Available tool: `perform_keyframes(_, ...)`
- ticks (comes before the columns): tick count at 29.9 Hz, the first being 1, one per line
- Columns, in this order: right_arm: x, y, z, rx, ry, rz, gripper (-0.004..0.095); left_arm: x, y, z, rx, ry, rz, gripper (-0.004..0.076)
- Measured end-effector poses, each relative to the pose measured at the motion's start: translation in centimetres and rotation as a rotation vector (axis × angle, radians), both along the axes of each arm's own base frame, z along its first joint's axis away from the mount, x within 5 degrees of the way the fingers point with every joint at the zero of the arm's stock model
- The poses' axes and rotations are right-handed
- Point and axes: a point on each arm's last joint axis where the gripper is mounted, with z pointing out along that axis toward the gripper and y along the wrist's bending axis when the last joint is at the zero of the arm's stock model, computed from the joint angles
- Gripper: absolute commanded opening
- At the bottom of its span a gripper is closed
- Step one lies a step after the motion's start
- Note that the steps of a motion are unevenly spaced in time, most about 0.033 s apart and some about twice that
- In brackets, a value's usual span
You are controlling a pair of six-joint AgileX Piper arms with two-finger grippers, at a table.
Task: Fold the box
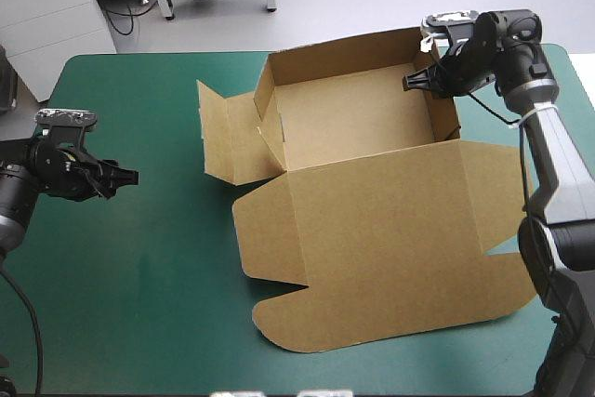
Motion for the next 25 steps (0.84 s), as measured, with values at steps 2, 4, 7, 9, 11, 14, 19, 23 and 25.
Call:
perform_keyframes(2,-1.0,-0.1,1.6,0.004,-0.039,0.005,-0.0023,0.1,0.0,0.1,-0.005,-0.014,0.001,0.0405)
perform_keyframes(4,-2.2,-0.3,3.4,0.011,-0.083,0.011,-0.0023,0.3,-0.1,0.2,-0.018,-0.034,0.002,0.0405)
perform_keyframes(7,-4.1,-0.4,5.9,0.029,-0.145,0.025,-0.0023,0.5,-0.4,0.3,-0.055,-0.062,-0.003,0.0405)
perform_keyframes(9,-5.5,-0.5,7.4,0.045,-0.185,0.036,-0.0023,0.7,-0.7,0.4,-0.078,-0.087,-0.021,0.0405)
perform_keyframes(11,-6.7,-0.5,8.8,0.059,-0.221,0.045,-0.0023,0.9,-1.0,0.7,-0.108,-0.124,-0.039,0.0405)
perform_keyframes(14,-7.9,-0.5,10.0,0.083,-0.253,0.055,-0.0023,1.4,-1.4,0.8,-0.149,-0.169,-0.072,0.0405)
perform_keyframes(19,-8.6,0.0,10.6,0.151,-0.26,0.087,-0.0023,2.7,-2.5,0.5,-0.273,-0.222,-0.126,0.0405)
perform_keyframes(23,-8.7,0.7,10.8,0.219,-0.257,0.122,-0.0023,3.8,-3.4,-0.1,-0.375,-0.242,-0.187,0.0405)
perform_keyframes(25,-8.7,0.9,10.9,0.241,-0.26,0.132,-0.0023,4.2,-3.8,-0.4,-0.422,-0.251,-0.211,0.0405)
